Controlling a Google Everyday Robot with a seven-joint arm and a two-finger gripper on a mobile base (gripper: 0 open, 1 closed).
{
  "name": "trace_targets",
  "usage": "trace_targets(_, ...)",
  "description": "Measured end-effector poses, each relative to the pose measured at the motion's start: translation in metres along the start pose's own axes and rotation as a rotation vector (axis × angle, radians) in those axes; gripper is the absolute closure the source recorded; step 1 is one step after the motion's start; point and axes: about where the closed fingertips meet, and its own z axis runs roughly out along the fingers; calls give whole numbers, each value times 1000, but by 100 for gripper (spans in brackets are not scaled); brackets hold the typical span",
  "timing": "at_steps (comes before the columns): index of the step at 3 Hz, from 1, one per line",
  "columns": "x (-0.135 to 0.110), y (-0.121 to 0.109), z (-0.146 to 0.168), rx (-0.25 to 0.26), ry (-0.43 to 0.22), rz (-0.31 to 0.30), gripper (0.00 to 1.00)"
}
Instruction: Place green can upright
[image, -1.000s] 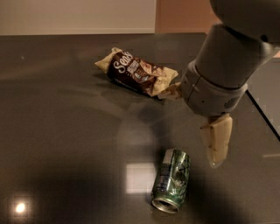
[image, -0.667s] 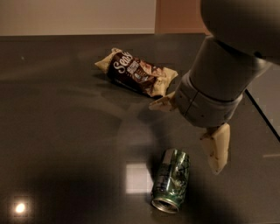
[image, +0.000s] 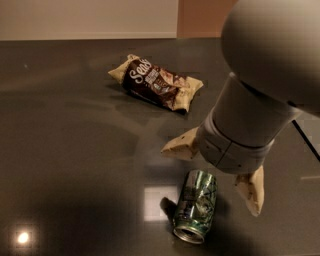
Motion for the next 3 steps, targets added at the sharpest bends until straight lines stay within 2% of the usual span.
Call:
trace_targets(1,-10,12,14,-37,-16,-111,0)
trace_targets(2,-18,20,30,-71,-28,-189,0)
trace_targets(3,-25,27,44,-102,-34,-230,0)
